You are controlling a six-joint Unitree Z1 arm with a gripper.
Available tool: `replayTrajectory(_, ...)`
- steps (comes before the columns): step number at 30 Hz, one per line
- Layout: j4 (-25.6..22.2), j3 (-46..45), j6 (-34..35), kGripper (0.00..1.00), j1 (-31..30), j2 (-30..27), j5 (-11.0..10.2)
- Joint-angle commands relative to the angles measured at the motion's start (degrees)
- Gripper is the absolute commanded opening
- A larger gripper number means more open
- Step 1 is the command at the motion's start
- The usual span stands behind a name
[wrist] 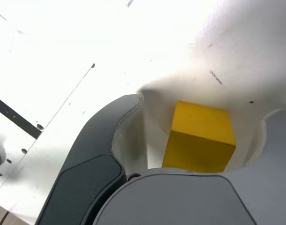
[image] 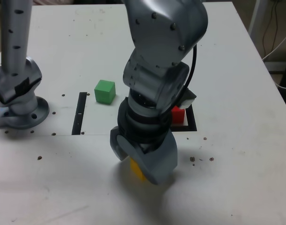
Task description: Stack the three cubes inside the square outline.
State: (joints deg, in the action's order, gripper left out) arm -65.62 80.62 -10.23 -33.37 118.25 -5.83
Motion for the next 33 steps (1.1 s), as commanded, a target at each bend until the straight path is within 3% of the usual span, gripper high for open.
replayTrajectory(1, 0.2, 0.0, 0.0, 0.33, -0.2, 0.3, -0.2)
replayTrajectory(28, 0.7, 0.4, 0.1, 0.33, -0.3, 0.6, 0.4)
replayTrajectory(33, -1.5, 1.5, 0.8, 0.33, -0.3, -0.3, 0.0)
